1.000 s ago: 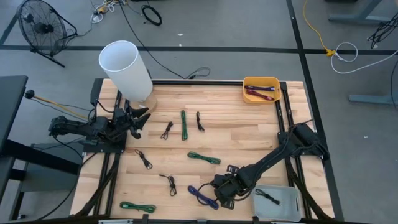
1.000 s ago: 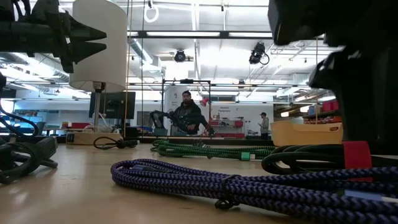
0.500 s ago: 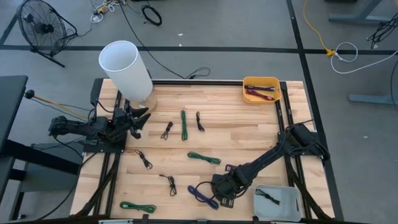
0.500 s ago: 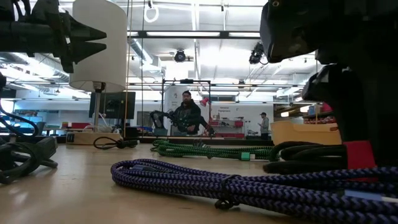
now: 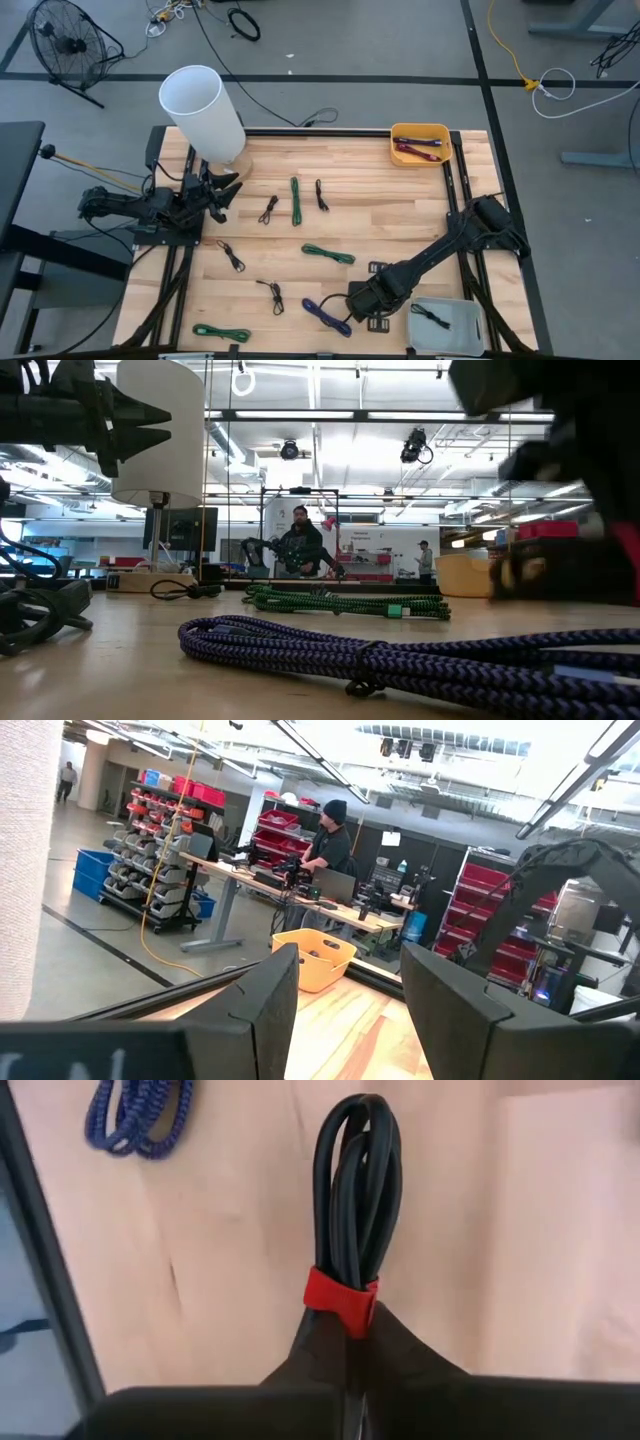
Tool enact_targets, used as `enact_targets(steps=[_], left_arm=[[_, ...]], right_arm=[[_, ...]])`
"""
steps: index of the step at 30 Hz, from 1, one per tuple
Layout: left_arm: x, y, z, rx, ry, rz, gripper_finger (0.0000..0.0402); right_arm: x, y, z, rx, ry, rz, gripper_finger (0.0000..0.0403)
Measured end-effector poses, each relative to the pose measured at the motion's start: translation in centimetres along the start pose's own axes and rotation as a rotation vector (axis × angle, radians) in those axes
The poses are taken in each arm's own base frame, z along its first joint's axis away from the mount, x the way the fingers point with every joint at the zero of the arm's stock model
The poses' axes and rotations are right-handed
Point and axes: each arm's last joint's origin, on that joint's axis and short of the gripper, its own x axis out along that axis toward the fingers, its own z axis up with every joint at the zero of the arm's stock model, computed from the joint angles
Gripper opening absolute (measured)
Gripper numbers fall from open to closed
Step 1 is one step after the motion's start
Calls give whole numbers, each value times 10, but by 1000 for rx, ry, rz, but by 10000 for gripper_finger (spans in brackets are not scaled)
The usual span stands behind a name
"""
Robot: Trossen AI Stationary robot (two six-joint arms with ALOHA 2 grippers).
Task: Pick & Place USB Port
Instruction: Put the black USB cable into the gray bin
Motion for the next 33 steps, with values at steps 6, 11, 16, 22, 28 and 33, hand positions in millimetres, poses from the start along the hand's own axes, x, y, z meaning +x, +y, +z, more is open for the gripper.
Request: enact_targets(steps=[6, 11, 16, 22, 28, 33], left_arm=[[0, 0, 0, 0, 0, -1, 181], [0, 0, 0, 0, 0, -1, 181], [0, 0, 0, 0, 0, 0, 181], [0, 0, 0, 0, 0, -1, 181], [0, 0, 0, 0, 0, 0, 181], [0, 0, 0, 0, 0, 0, 181]], right_arm=[[-54, 6, -15, 33, -2, -39, 6], [-92, 16, -42, 82, -44, -10, 6], [-117, 32, -88, 194, -36, -5, 6], [-136, 41, -138, 320, -87, -68, 4], [-140, 56, -174, 407, -97, -40, 5], [-141, 54, -192, 502, -92, -117, 5]])
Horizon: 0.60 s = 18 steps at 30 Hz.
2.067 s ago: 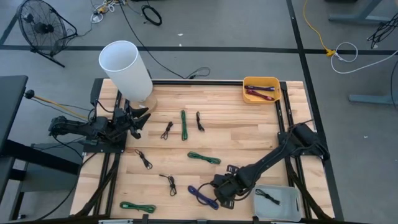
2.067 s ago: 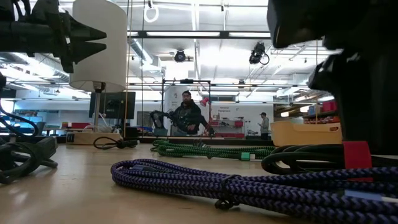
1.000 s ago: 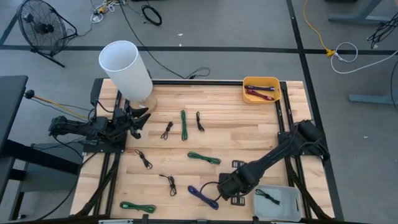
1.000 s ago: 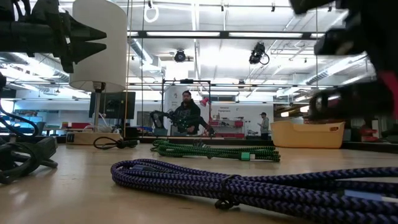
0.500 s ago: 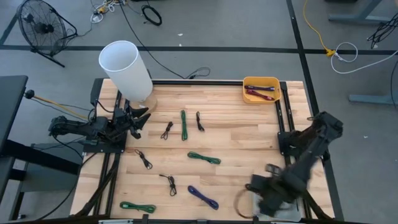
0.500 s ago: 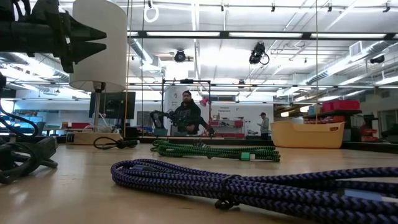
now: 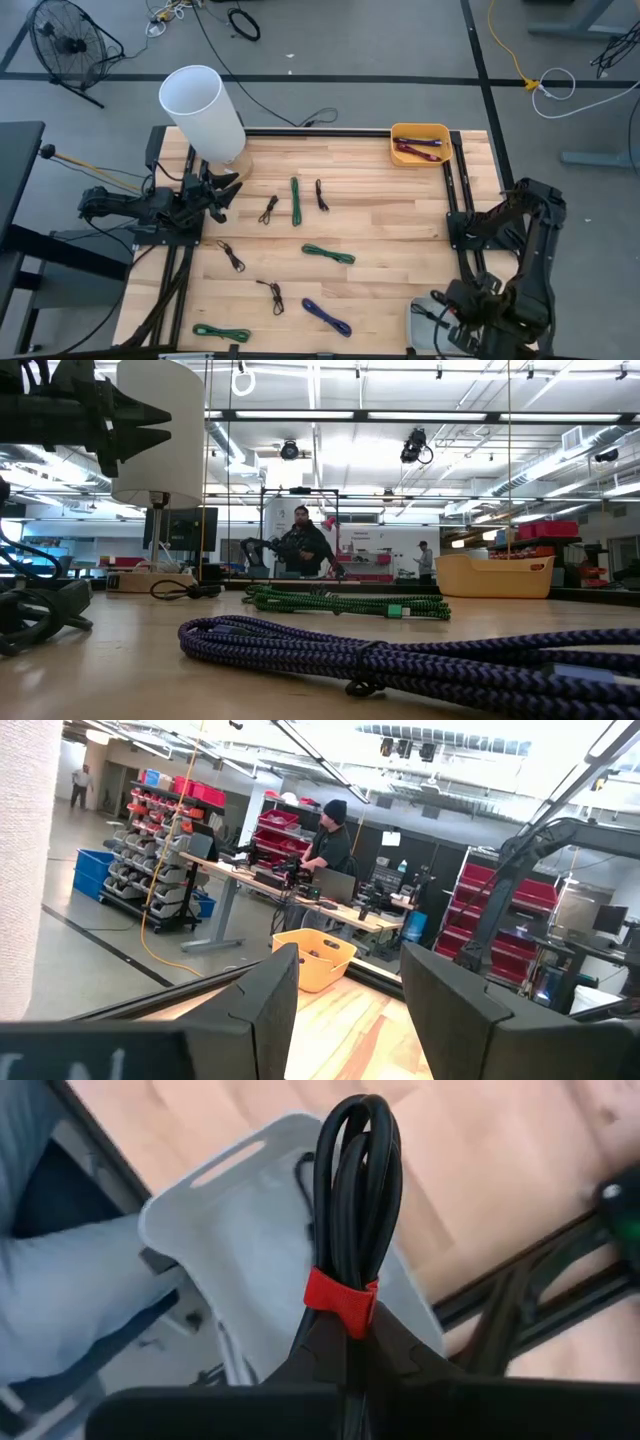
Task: Pick & Place USB Port
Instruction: Put the black USB cable into the gray bin
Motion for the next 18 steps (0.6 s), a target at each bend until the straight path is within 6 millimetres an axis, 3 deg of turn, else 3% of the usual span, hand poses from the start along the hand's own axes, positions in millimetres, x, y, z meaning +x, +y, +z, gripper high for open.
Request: enact_targets(steps=[11, 18], left_arm=[[0, 0, 0, 1, 1, 0, 181], [0, 0, 0, 2, 2, 0, 181]], right_arm=[[-2, 1, -13, 35, 14, 35, 9], [-1, 1, -12, 31, -7, 38, 56]])
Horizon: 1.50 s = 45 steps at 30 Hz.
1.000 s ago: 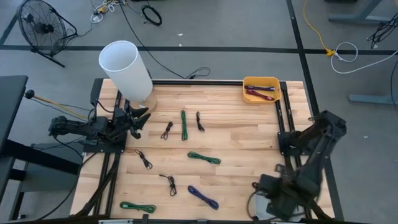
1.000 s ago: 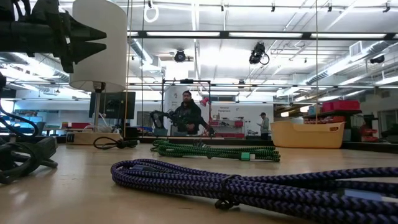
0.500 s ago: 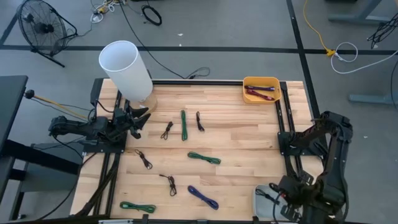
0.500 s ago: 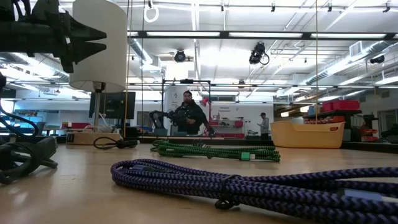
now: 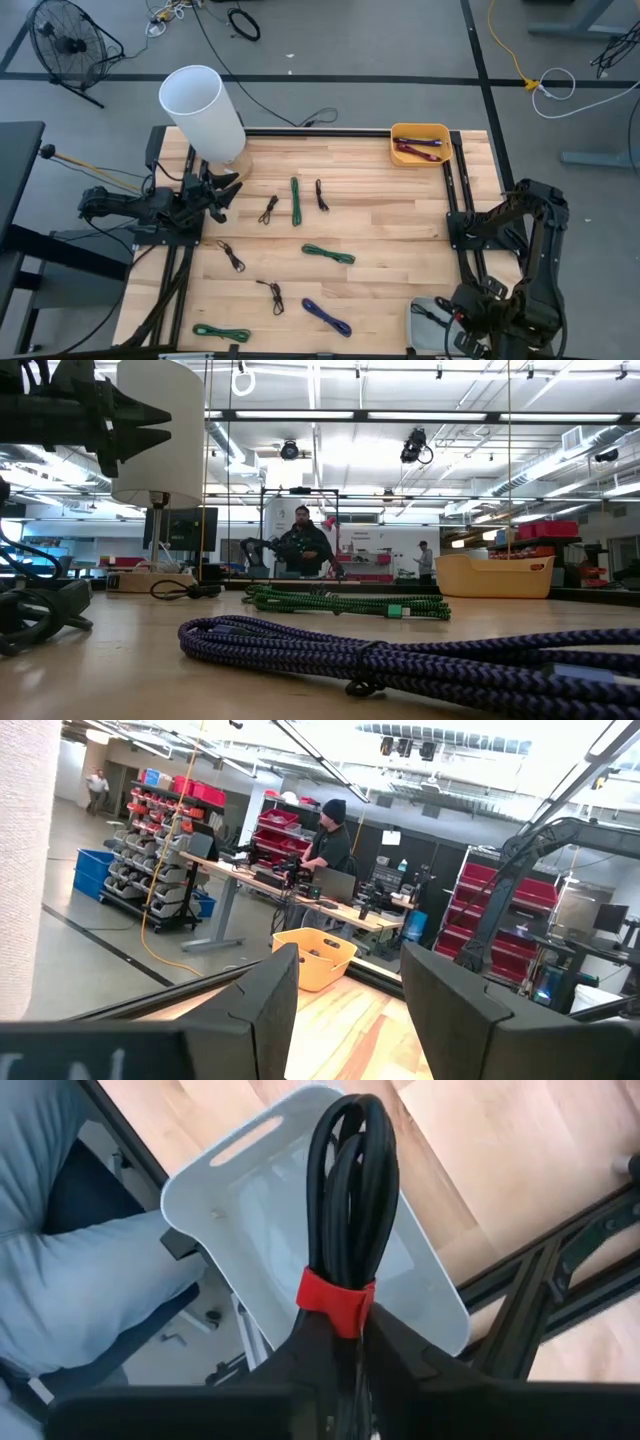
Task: Pick & Place USB Port
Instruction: Put the black USB cable into the gray bin
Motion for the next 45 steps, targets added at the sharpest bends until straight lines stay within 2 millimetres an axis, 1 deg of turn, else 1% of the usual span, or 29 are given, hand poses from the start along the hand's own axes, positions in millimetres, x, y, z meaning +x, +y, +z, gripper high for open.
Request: enact_targets(steps=[4, 8, 17, 24, 28, 31, 34, 38, 42, 45], left_arm=[[0, 0, 0, 0, 0, 0, 181], [0, 0, 0, 0, 0, 0, 181], [0, 0, 0, 0, 0, 0, 181], [0, 0, 0, 0, 0, 0, 181], [0, 0, 0, 0, 0, 0, 181], [0, 0, 0, 0, 0, 0, 181], [0, 0, 0, 0, 1, 0, 181], [0, 0, 0, -13, -1, -8, 181], [0, -2, 0, -40, 8, -76, 181], [0, -3, 0, -28, 23, -87, 181]], right_arm=[[0, 0, 0, -3, -12, 4, 80], [0, 0, 0, -3, -11, 4, 91], [0, 0, 0, -17, -13, 4, 93], [0, 0, 3, -39, -67, 8, 93], [1, -1, 15, -27, -124, -27, 93], [3, 1, 29, -63, -158, -34, 93], [4, 5, 40, -103, -154, -28, 93], [6, 7, 48, -135, -156, -23, 94], [6, 8, 54, -138, -159, -27, 94], [7, 8, 59, -151, -172, -32, 94]])
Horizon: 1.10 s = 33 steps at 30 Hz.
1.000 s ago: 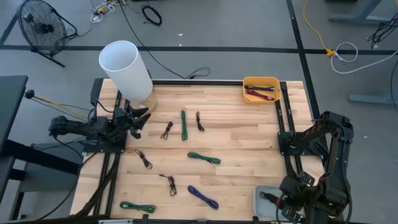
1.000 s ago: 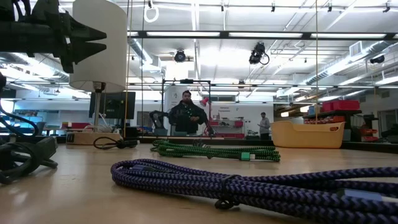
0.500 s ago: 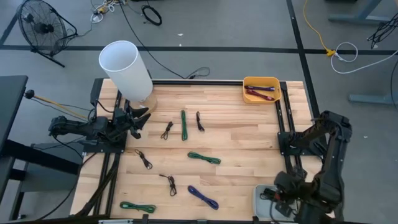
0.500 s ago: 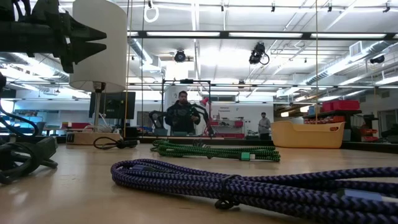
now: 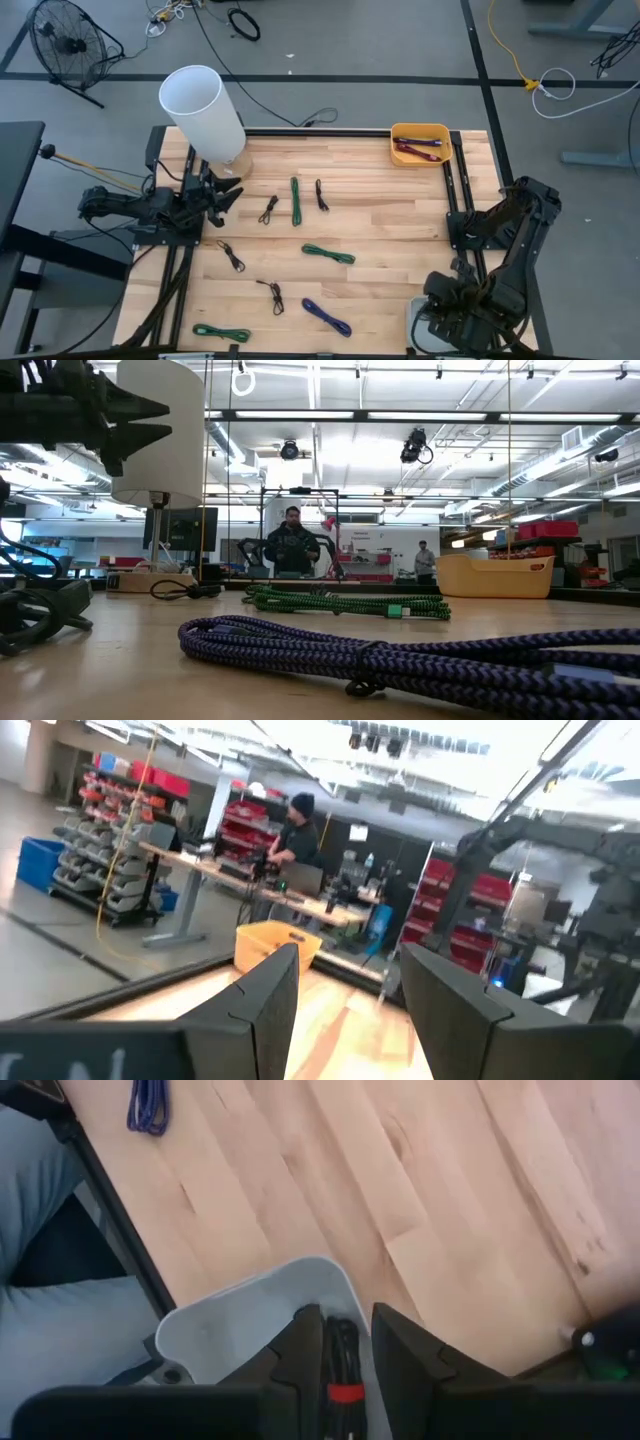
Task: Pick & Place USB Port
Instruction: Put the black USB cable into the gray bin
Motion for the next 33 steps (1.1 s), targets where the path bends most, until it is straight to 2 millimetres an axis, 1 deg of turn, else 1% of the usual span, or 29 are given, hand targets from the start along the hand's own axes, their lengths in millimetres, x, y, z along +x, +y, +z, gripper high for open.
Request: enact_targets(steps=[5, 8, 10, 12, 14, 20, 23, 27, 33], left_arm=[[7, -5, 4, 23, 59, 13, 181], [17, -13, 11, 29, 114, 25, 181], [26, -19, 12, 58, 190, 59, 181], [36, -23, 7, 119, 299, 143, 181], [48, -26, 3, 143, 393, 217, 181], [77, -32, -19, 187, 691, 347, 181], [87, -28, -31, 193, 808, 418, 181], [97, -22, -46, 160, 946, 469, 181], [104, -7, -67, 120, 1075, 524, 181]], right_arm=[[2, -1, 7, -8, -15, -8, 94], [3, -1, 9, -3, -15, -11, 94], [3, -1, 11, -9, -15, -13, 94], [3, -2, 12, -18, -15, -14, 94], [4, -2, 12, -18, -22, -16, 94], [4, -2, 13, -58, -41, -19, 94], [4, -2, 13, -67, -50, -21, 94], [4, -2, 14, -70, -86, -27, 94], [4, -1, 15, -68, -111, -27, 94]])
